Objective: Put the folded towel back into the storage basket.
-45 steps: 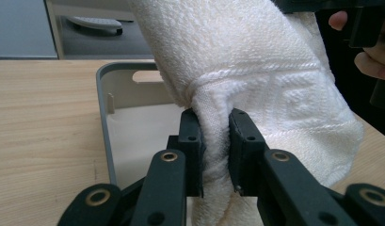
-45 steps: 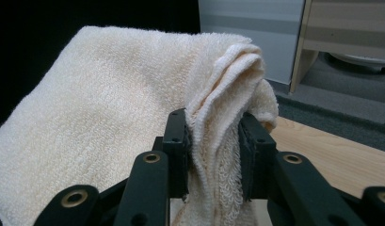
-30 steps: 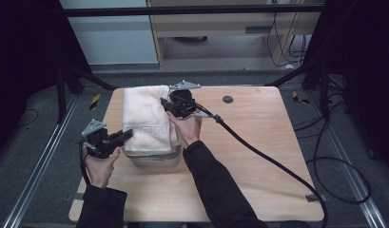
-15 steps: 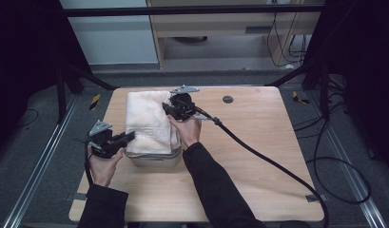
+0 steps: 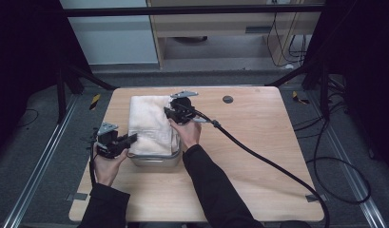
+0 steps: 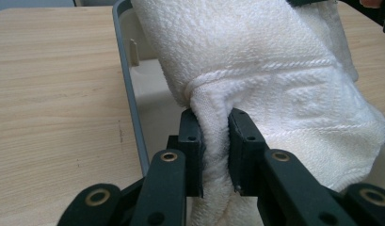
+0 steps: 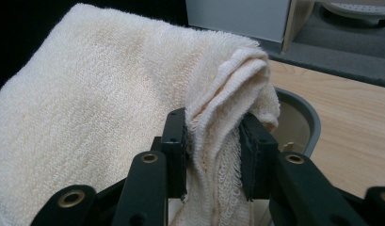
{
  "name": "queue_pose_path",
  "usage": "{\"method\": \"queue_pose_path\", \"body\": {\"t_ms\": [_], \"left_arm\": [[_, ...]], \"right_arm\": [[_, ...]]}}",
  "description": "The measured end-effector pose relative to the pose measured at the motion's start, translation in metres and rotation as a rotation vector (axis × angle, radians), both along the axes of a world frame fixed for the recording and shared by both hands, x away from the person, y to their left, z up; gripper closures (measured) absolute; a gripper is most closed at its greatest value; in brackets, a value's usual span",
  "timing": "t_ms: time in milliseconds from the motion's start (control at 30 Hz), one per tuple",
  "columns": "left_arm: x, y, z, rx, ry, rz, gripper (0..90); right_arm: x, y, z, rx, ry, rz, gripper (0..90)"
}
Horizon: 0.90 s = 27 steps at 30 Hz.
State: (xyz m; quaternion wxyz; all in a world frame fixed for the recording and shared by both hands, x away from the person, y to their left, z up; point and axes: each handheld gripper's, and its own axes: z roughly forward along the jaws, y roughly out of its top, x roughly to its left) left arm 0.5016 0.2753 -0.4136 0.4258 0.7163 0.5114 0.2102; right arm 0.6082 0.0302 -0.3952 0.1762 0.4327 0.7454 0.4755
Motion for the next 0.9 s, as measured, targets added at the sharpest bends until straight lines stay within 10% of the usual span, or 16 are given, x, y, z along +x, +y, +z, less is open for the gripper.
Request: {"method": "queue_pose_path", "body": {"t_ms": [900], "left_arm": [[0.013,-0.012,-0.018,0.109,0.057,0.037,69.4]], "right_arm": [[0.006,0.000,-0.026,-0.083,0.021,-0.003,62.8]]}}
